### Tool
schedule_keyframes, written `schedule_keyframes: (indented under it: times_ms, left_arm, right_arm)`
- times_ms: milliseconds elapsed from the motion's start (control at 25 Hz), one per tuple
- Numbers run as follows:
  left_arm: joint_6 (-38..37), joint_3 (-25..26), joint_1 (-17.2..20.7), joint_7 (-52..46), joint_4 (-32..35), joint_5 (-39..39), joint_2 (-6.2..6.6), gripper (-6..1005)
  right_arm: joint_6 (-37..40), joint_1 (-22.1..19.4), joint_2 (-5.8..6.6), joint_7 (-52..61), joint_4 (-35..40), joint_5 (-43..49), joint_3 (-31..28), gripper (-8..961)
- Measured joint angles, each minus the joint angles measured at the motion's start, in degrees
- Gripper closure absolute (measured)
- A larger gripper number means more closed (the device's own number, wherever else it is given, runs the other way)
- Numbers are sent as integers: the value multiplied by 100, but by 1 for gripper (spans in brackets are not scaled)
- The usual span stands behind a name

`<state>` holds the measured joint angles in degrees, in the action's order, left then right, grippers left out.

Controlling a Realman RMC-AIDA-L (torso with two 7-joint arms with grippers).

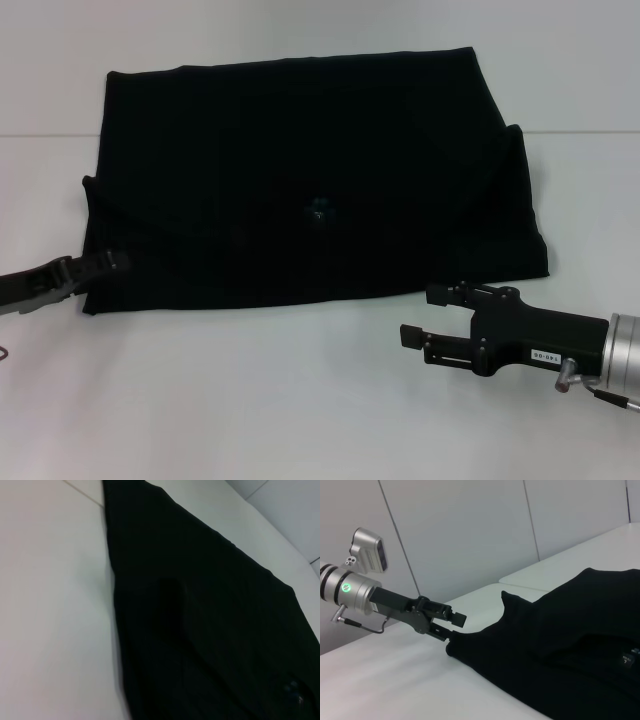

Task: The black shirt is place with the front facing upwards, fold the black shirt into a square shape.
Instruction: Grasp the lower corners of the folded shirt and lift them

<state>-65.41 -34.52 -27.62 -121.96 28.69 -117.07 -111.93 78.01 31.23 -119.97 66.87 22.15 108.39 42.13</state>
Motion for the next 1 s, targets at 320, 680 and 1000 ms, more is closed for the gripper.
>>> schedule_keyframes:
  times_ms: [320,680,1000]
  left_arm:
    - [-59,-200,-1,31,6,-14,-9,119]
    - [-74,-373,-3,-22,193,-119,-76,162]
    - [-39,-527,-9,-7,280,-175,-113,390]
  right_arm:
    - [0,-10,0,44,-17,-26,-45,147]
    - [-4,-19,0,53,-71,-45,-63,147]
    - [-8,-47,0,56,-71,-102,-65,147]
